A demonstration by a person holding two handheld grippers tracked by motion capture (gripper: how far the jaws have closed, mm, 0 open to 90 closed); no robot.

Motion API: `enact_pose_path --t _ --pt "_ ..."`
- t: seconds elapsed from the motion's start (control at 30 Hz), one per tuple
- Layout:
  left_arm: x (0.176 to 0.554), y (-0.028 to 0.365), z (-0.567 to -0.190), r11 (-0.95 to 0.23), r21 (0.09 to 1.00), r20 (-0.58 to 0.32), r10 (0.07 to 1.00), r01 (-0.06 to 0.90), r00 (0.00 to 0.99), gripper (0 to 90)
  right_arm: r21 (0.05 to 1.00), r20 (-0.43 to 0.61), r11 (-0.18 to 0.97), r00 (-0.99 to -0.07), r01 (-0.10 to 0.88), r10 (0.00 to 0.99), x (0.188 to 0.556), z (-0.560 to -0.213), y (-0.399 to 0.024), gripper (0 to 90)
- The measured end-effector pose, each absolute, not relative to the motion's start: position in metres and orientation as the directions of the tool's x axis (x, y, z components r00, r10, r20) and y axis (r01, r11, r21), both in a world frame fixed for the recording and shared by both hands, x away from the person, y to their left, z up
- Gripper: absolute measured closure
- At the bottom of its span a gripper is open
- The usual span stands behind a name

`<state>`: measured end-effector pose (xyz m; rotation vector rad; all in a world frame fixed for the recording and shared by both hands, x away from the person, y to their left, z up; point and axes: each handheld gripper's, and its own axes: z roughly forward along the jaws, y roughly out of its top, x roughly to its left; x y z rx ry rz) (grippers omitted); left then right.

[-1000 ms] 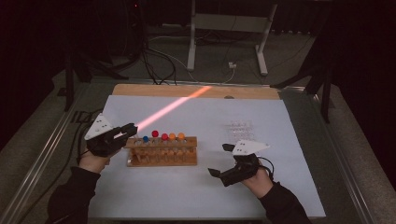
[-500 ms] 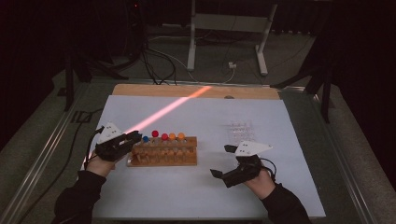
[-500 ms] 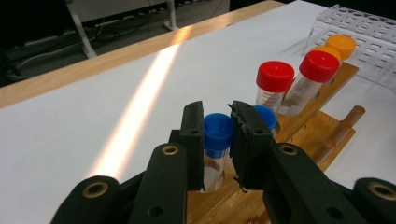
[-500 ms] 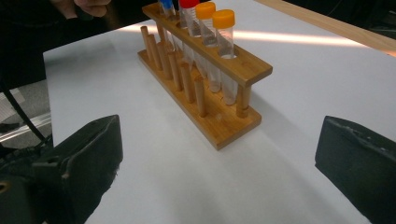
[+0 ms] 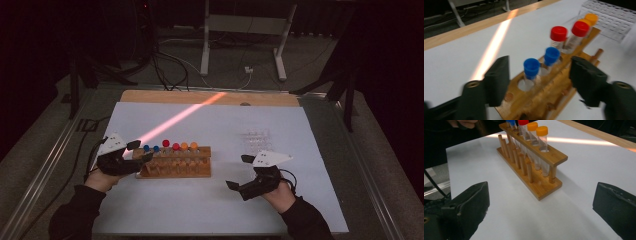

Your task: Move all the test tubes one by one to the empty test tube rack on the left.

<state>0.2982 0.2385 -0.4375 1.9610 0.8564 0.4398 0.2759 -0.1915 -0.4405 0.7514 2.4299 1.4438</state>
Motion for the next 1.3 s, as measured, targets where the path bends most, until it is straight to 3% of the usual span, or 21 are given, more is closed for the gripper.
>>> enact_pose_path --t 0.13,0.23,0.8,1.3 --pt "0.289 0.236 -0.435 -0.337 0.857 -0.071 0.672 0.39 0.737 7.1 0.865 0.075 0.385 -0.842 0.322 0.535 0.277 -0.441 -0.193 0.5" --pt "0.282 0.235 -0.434 -0.327 0.861 -0.088 0.661 0.391 0.746 2.6 0.864 0.073 0.386 -0.84 0.322 0.537 0.277 -0.441 -0.193 0.5" --pt "0.244 0.222 -0.466 -0.353 0.856 -0.109 0.593 0.379 0.798 0.6 0.863 0.065 0.392 -0.838 0.32 0.542 0.277 -0.443 -0.193 0.5" --pt "0.239 0.201 -0.495 -0.391 0.84 -0.129 0.527 0.375 0.84 0.6 0.861 0.065 0.392 -0.834 0.325 0.548 0.276 -0.445 -0.195 0.5"
